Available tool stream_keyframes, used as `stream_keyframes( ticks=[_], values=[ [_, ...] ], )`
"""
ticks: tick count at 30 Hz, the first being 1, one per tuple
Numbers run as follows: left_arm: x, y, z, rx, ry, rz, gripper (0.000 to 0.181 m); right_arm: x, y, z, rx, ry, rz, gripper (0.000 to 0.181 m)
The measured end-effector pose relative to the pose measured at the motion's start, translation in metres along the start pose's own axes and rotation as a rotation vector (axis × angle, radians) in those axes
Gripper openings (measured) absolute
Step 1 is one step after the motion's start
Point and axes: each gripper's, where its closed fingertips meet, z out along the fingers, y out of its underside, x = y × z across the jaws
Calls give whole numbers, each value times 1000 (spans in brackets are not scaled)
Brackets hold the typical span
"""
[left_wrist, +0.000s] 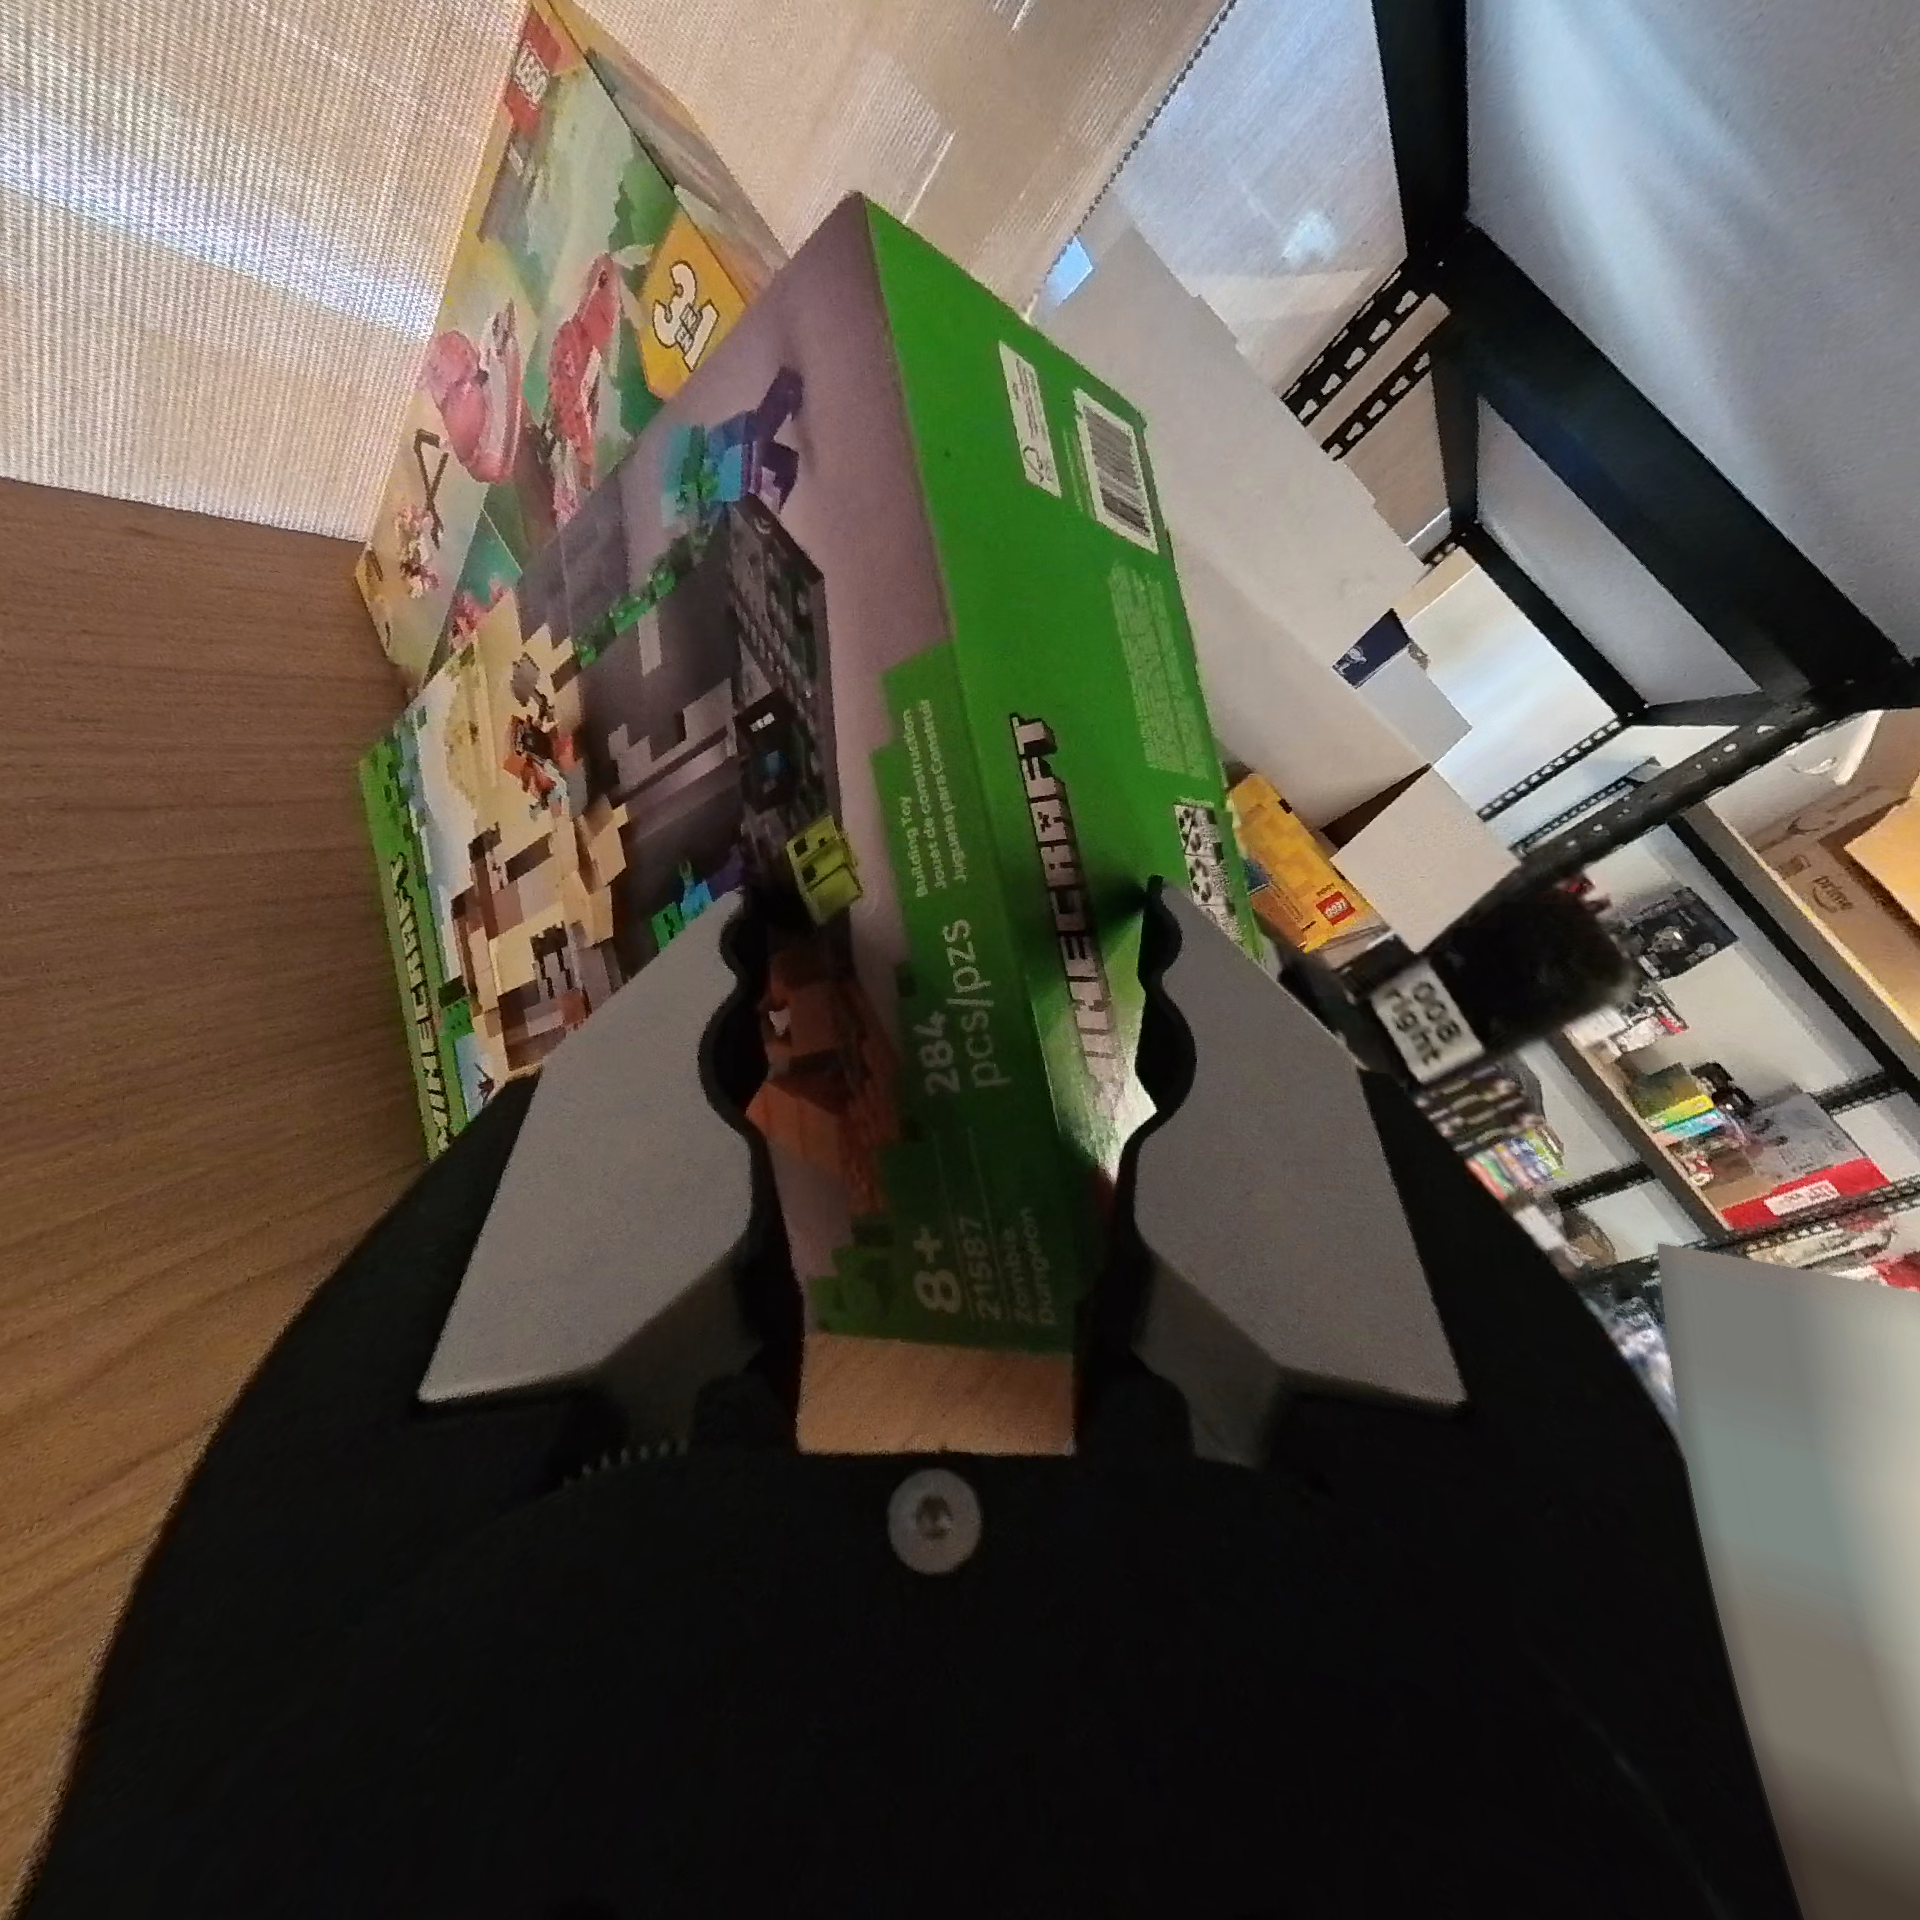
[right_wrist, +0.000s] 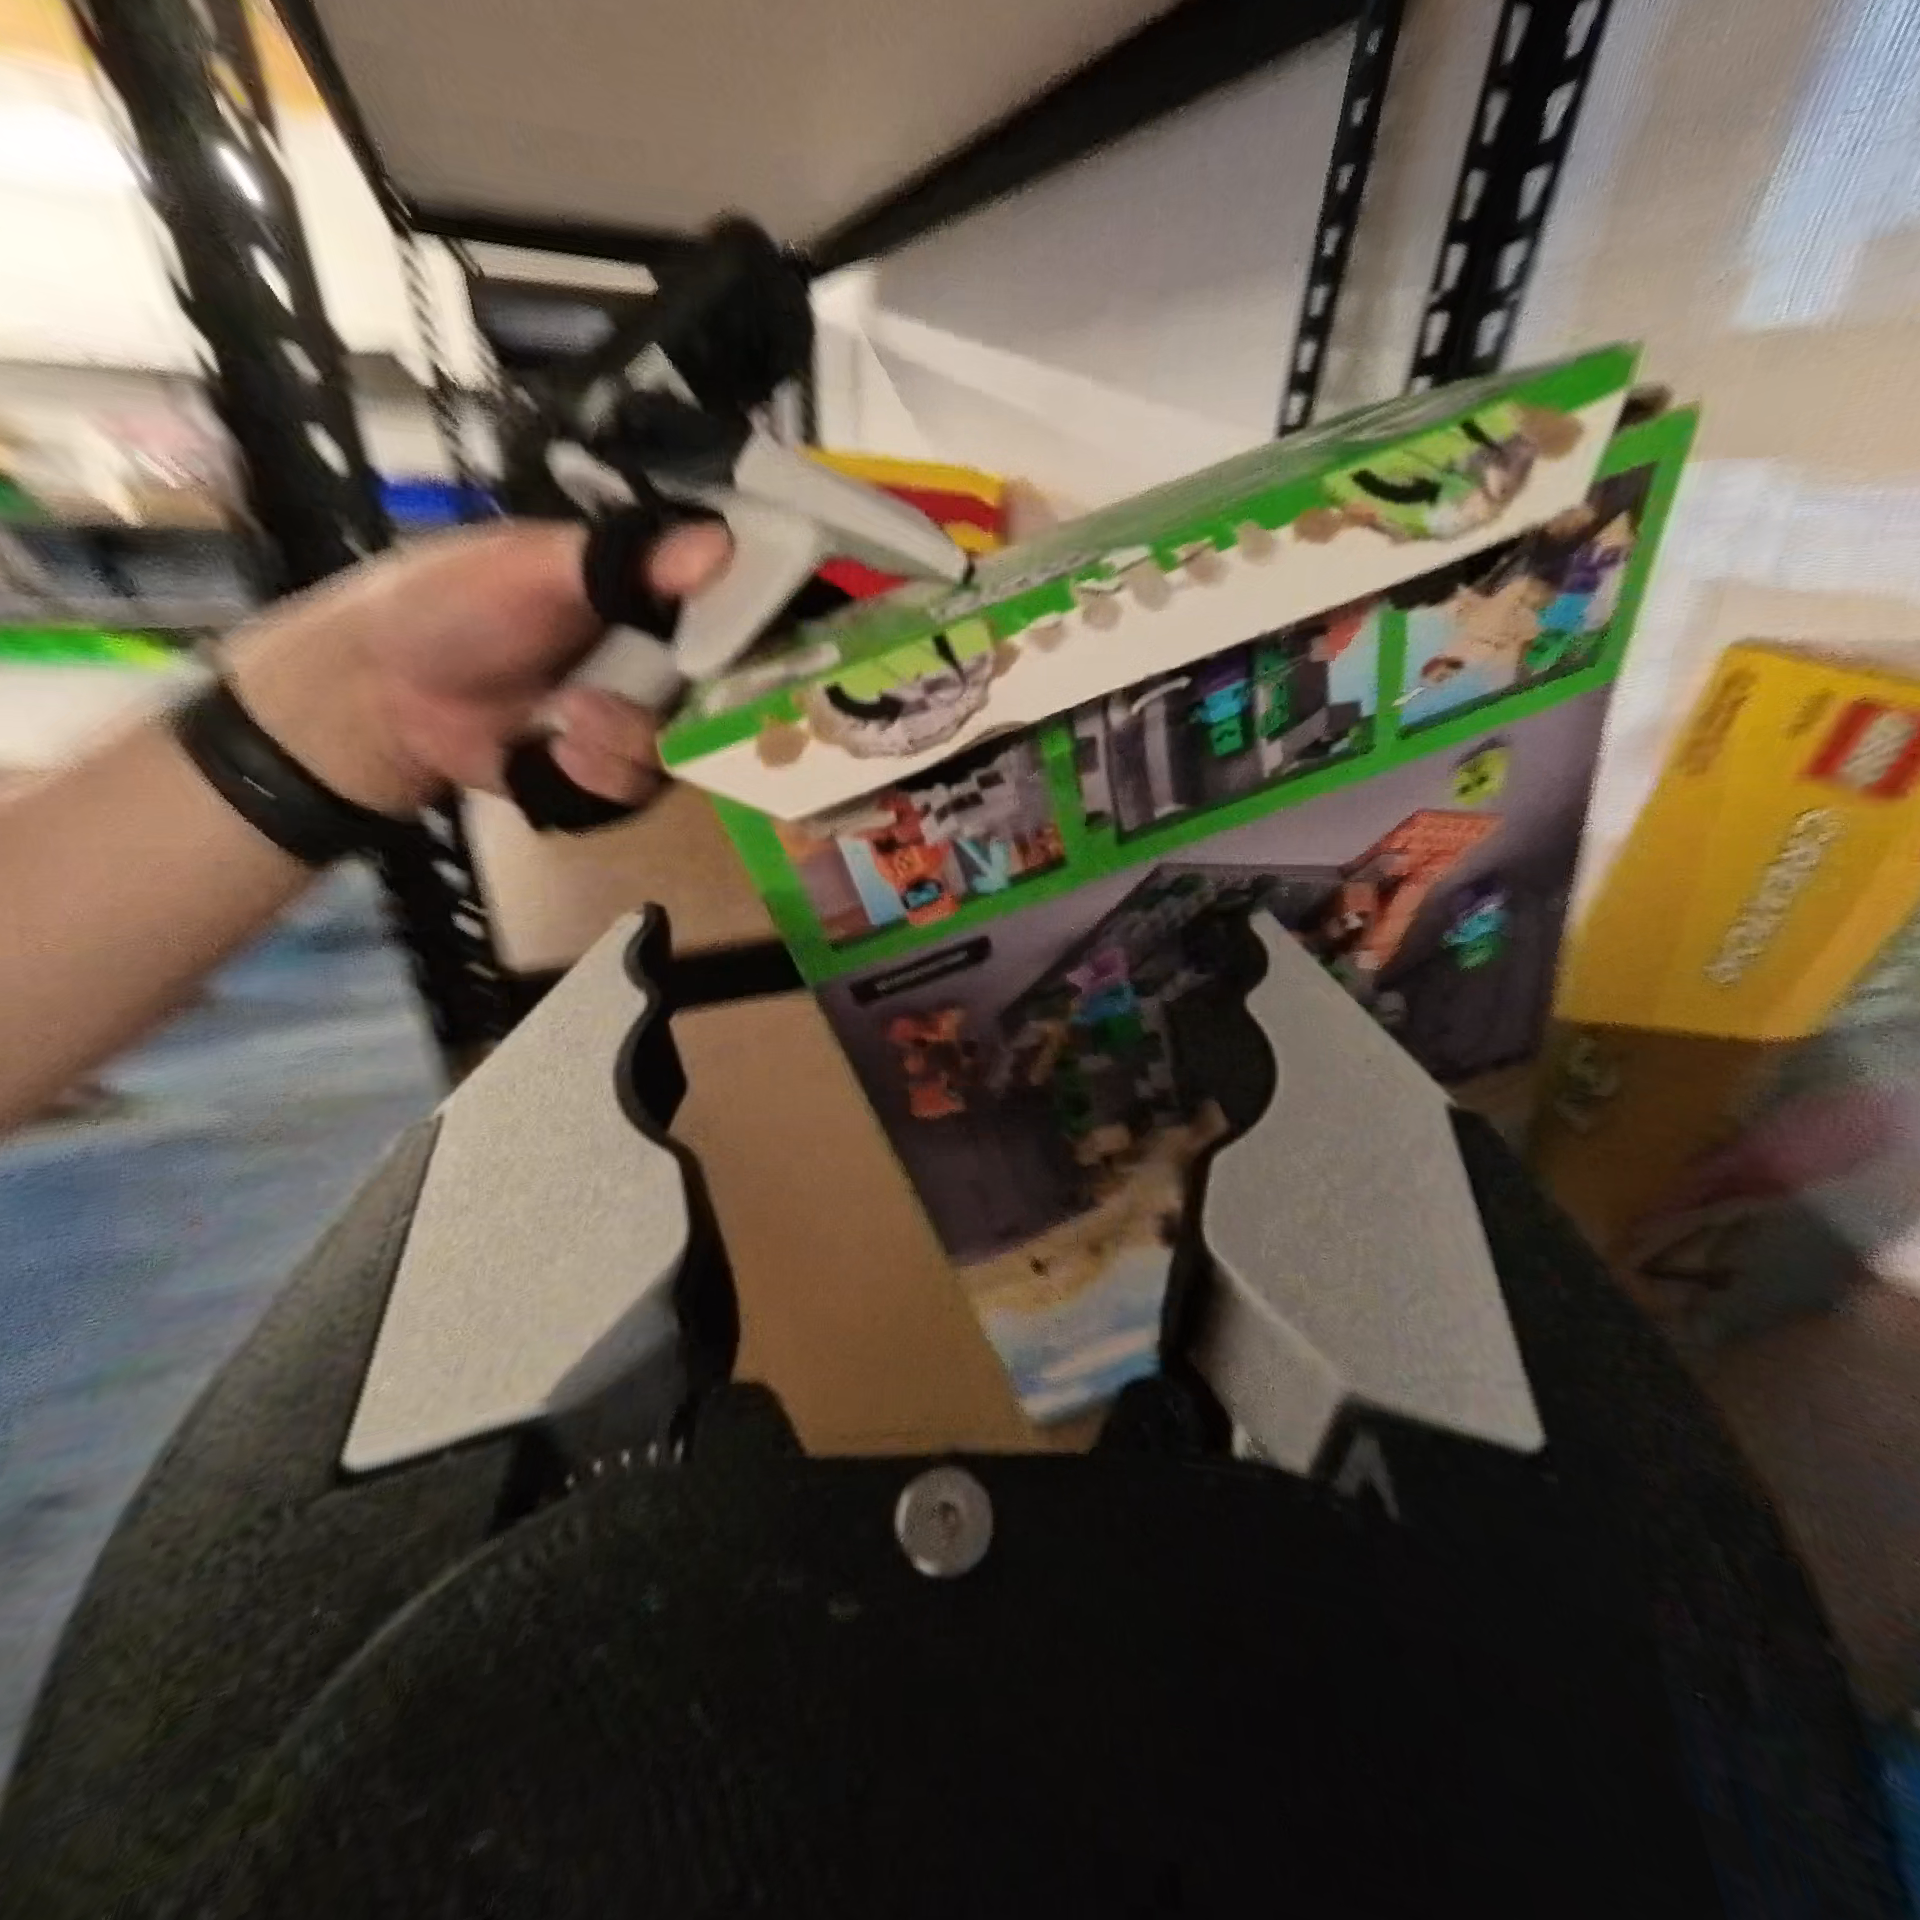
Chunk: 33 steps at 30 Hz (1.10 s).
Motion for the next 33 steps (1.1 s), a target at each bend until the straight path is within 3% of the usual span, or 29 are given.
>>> stream_keyframes(
  ticks=[4,5,6,7,13,18,19,20,22,25,27,29,33],
  values=[
    [1,1,-2,-5,-12,17,68,15,36,11,-200,205,-215,102],
    [2,2,-3,-5,-12,19,67,14,53,17,-266,200,-214,94],
    [2,3,-3,-4,-13,20,67,6,69,23,-322,158,-209,71],
    [3,4,-3,-5,-20,24,67,5,72,25,-328,189,-216,60],
    [12,13,-13,-68,-128,45,62,-19,50,16,-277,328,-408,40],
    [20,20,-19,-171,-121,33,62,-56,-2,-6,9,311,-373,13],
    [19,19,-18,-183,-105,20,62,-54,-6,-7,26,328,-404,15],
    [16,16,-17,-180,-93,7,62,-46,-3,-7,-2,356,-418,28],
    [9,10,-11,-153,-75,-14,61,-38,9,-1,-50,329,-362,71],
    [3,3,0,-127,-69,-60,60,-12,23,7,-51,356,-280,88],
    [1,0,5,-123,-71,-85,60,4,48,18,-144,348,-282,67],
    [-3,-4,7,-106,-90,-114,58,4,53,24,-122,327,-208,56],
    [-5,-4,7,-163,-119,-109,54,-7,52,26,-91,430,-210,49]
  ],
)
